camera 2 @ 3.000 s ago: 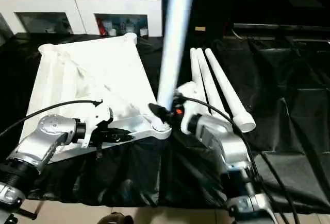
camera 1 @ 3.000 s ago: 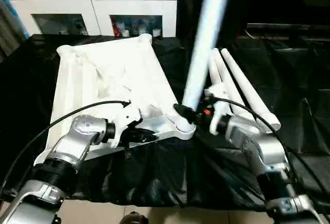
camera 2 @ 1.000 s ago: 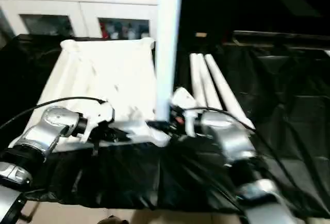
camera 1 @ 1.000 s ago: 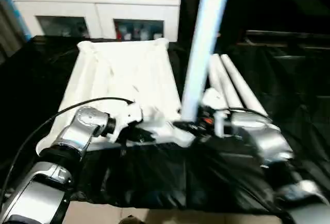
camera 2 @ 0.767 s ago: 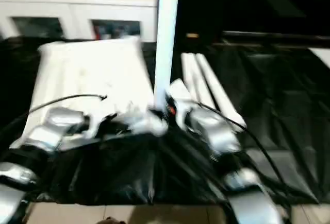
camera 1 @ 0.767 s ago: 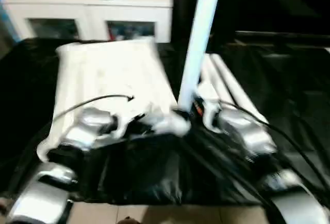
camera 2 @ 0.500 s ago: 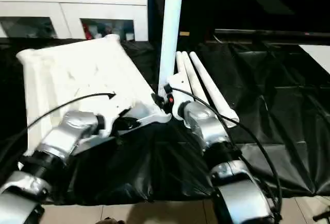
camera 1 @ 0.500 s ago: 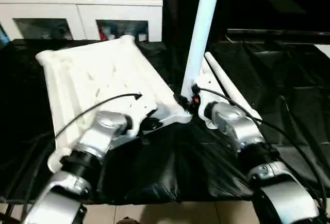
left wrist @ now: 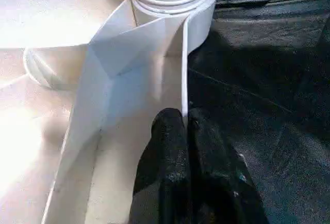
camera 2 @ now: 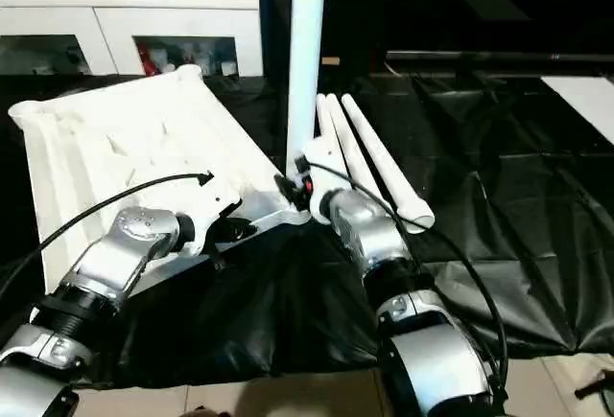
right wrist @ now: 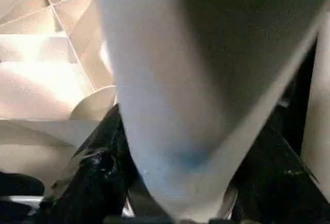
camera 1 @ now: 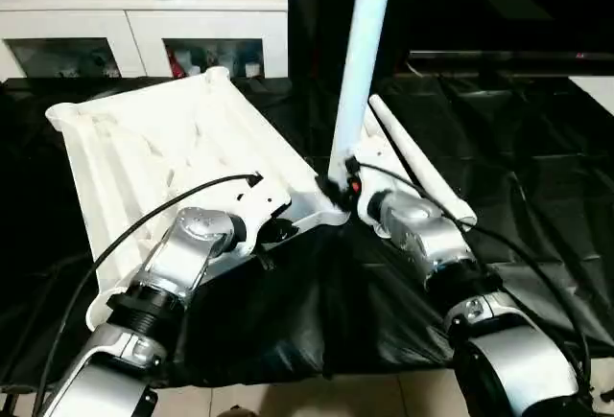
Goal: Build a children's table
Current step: Insert table leg to table base, then rotate leg to tighten
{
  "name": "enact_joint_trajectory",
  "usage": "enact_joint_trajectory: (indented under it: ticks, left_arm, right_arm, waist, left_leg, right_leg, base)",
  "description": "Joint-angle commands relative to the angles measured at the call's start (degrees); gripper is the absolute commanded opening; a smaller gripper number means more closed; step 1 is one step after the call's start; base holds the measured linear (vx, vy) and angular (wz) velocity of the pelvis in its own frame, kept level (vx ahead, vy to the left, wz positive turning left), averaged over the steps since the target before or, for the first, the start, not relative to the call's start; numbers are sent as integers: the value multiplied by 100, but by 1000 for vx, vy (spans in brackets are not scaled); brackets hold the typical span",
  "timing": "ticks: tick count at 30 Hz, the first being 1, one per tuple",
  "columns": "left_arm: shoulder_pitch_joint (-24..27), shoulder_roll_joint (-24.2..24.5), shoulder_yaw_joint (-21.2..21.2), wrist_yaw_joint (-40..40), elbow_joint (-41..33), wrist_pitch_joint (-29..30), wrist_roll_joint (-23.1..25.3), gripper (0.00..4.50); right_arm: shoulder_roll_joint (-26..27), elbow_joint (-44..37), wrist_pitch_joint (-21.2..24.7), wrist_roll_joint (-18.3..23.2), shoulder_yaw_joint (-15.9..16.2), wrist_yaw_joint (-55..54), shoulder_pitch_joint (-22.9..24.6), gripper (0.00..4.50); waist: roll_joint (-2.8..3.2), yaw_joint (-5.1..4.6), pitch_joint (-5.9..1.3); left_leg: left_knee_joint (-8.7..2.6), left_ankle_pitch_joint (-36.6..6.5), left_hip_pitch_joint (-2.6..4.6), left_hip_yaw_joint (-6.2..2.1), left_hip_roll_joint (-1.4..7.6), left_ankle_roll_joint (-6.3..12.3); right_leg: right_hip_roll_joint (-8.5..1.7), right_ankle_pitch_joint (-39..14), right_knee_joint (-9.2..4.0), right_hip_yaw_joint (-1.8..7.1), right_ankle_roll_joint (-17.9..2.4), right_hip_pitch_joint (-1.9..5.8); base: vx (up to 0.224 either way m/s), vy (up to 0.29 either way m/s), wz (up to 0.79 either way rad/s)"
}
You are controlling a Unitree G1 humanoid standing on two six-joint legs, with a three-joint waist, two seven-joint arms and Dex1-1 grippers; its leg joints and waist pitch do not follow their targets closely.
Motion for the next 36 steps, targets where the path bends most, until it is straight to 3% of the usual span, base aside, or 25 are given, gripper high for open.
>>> enact_joint_trajectory:
  ticks: [1, 8, 12, 18, 19, 22, 24, 26, 28, 32, 36]
  left_arm:
    - [-135, -28, 30, 33, -297, -216, -63, 0]
    - [-119, 77, 51, -183, -255, -460, -144, 0]
    - [-63, 241, -30, -732, -211, -988, -315, 0]
    - [-43, 432, -132, -1270, -92, -1424, -382, 0]
    - [-9, 522, -119, -1718, -81, -1600, -560, 0]
    - [1, 638, -132, -2133, -36, -1769, -670, 0]
    - [-6, 671, -156, -2202, -8, -1827, -663, 0]
    - [-35, 783, -229, -2469, 98, -1944, -637, 0]
    - [-52, 846, -269, -2641, 166, -1990, -616, 0]
    - [-57, 914, -282, -2797, 257, -2089, -602, 0]
    - [-60, 941, -295, -2848, 339, -2134, -570, 0]
  right_arm:
    - [153, 405, 152, 4, 143, 320, 266, 311]
    - [13, 91, -66, -12, 237, 840, 325, 359]
    - [-335, -497, -198, -117, 553, 1592, 576, 366]
    - [-731, -1078, -111, -83, 852, 2581, 906, 366]
    - [-927, -1341, -50, -66, 1007, 3027, 1057, 366]
    - [-1095, -1586, -9, -43, 1144, 3411, 1176, 366]
    - [-1126, -1647, -5, -38, 1169, 3481, 1196, 366]
    - [-1212, -1783, -14, -49, 1229, 3677, 1196, 366]
    - [-1254, -1875, 31, -18, 1233, 3833, 1173, 338]
    - [-1312, -2038, 131, 21, 1283, 4031, 1194, 313]
    - [-1330, -2051, 167, -9, 1305, 4144, 1219, 290]
  waist:
    - [79, -32, -224]
    - [58, 15, -245]
    - [56, 47, -265]
    - [67, 131, -376]
    - [51, 177, -400]
    - [49, 203, -441]
    - [53, 203, -410]
    - [63, 204, -376]
    - [69, 190, -339]
    - [73, 198, -303]
    - [56, 203, -309]
  left_leg:
    - [-533, -3432, 150, -166, 271, -502]
    - [-496, -2946, 140, -112, 285, -350]
    - [-481, -2712, 133, -94, 297, -286]
    - [-347, -1369, 62, -19, 301, 9]
    - [-273, -755, 25, 0, 277, 198]
    - [-173, -270, -10, 14, 256, 472]
    - [-192, -536, -15, 18, 271, 504]
    - [-241, -1024, 1, 8, 297, 378]
    - [-311, -1563, 25, -1, 329, 140]
    - [-356, -2079, 60, 9, 345, -134]
    - [-354, -2018, 44, 12, 347, -190]
  right_leg:
    - [-280, -1961, -450, 164, -843, -1]
    - [-293, -1827, -445, 184, -899, 21]
    - [-276, -1595, -428, 180, -923, 38]
    - [-229, 246, -211, 138, -1389, 149]
    - [-209, 1036, -126, 107, -1478, 172]
    - [-185, 1728, -29, 78, -1593, 163]
    - [-217, 1380, -62, 72, -1628, 151]
    - [-239, 637, -121, 80, -1594, 146]
    - [-255, -195, -177, 107, -1507, 124]
    - [-273, -948, -241, 139, -1372, 73]
    - [-285, -1027, -242, 146, -1298, 74]
  base:
    - [0, 0, 0]
    - [0, 0, 0]
    - [0, 0, 0]
    - [27, -9, 3]
    - [0, 0, 0]
    - [0, 0, 0]
    - [0, 0, 0]
    - [0, 0, 0]
    - [0, 0, 0]
    - [0, 0, 0]
    - [0, 0, 0]
